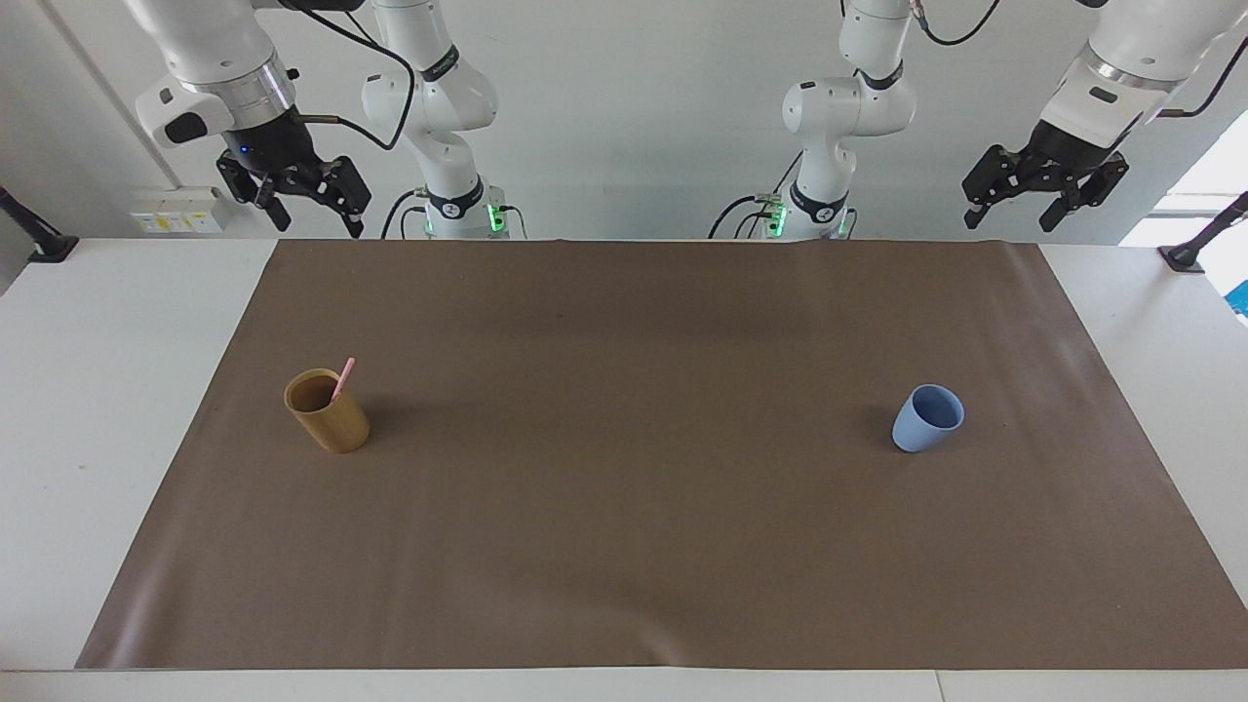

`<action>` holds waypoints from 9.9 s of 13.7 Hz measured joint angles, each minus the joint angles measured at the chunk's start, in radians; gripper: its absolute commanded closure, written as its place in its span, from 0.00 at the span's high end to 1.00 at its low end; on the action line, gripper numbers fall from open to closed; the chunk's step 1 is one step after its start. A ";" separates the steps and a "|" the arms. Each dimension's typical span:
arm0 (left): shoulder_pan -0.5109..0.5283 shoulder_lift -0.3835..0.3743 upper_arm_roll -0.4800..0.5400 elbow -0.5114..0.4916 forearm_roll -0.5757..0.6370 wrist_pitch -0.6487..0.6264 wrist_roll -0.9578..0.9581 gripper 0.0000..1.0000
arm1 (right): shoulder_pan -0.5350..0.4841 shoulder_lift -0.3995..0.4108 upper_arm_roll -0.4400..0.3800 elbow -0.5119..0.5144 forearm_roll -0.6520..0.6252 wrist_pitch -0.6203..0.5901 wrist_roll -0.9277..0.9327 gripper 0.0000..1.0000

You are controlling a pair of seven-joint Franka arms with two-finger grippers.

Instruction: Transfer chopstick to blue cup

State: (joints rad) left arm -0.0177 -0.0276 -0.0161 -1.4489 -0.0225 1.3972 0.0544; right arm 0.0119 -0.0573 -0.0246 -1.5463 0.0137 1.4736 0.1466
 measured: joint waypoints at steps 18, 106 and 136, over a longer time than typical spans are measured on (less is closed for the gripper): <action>0.000 0.000 -0.011 -0.004 0.000 -0.001 0.000 1.00 | 0.000 0.000 0.000 0.000 0.000 0.000 0.000 1.00; -0.620 0.205 -0.047 -0.493 0.001 0.836 -0.647 0.03 | 0.000 0.000 0.000 0.000 0.000 0.000 0.000 1.00; -0.140 -0.052 0.000 -0.197 0.005 0.208 -0.146 1.00 | -0.006 0.000 0.008 -0.011 0.000 0.038 -0.196 1.00</action>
State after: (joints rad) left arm -0.1573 -0.0800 -0.0162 -1.6460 -0.0176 1.6048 -0.0911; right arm 0.0055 -0.0577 -0.0164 -1.5574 0.0141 1.5113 -0.0493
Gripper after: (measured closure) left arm 0.000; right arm 0.000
